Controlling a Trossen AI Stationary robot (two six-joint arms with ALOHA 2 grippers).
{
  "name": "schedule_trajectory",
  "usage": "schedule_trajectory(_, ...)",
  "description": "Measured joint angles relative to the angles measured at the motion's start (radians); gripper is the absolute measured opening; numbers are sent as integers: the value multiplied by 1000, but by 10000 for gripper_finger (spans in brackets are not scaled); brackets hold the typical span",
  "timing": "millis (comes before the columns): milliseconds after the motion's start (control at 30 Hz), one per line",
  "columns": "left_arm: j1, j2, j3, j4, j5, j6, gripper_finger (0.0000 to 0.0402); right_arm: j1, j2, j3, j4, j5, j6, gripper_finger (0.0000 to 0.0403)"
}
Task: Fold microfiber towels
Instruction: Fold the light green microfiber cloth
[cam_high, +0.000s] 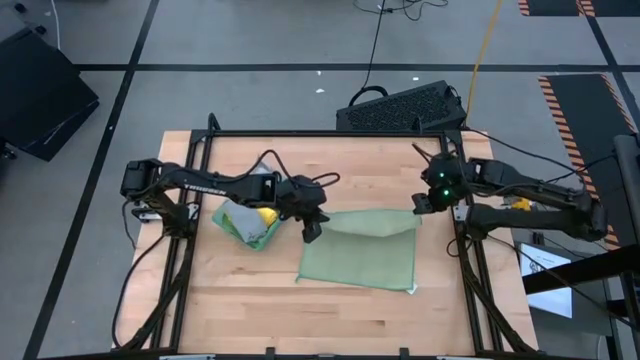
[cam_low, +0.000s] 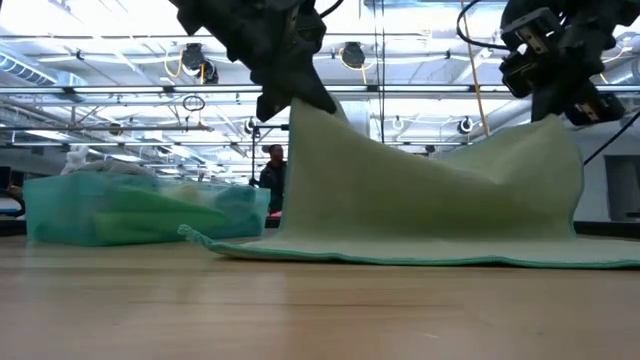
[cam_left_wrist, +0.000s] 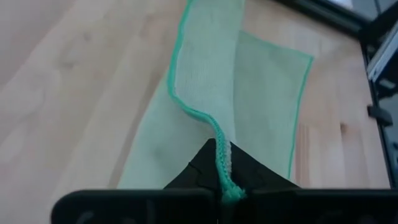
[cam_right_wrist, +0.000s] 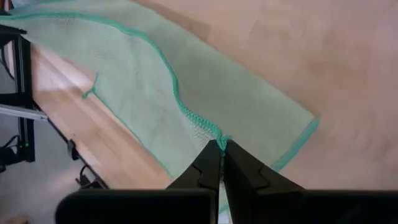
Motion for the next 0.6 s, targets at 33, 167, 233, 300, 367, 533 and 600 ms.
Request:
schedule_trajectory(33, -6, 0, 0, -11, -1, 1, 13, 17, 0, 0, 0, 1, 17, 4)
schedule_trajectory(167, -24, 0, 0, -26, -6, -3, 4, 89, 3, 0, 0, 22, 77, 4)
schedule_trajectory(233, -33, 0, 0, -24, -10, -8, 9, 127, 5, -2, 2, 47, 110, 4)
schedule_trajectory(300, -46, 0, 0, -27, -28, -8, 14, 167, 5, -13, 21, 61, 154, 4)
schedule_trajectory(367, -56, 0, 0, -30, -49, -18, 12, 211, 6, -34, 48, 80, 205, 4)
schedule_trajectory(533, -77, 12, 1, -21, -79, -63, 6, 319, 8, -100, 158, 139, 322, 4)
schedule_trajectory(600, -86, 22, 1, -30, -81, -69, 12, 350, 9, -128, 185, 157, 353, 4)
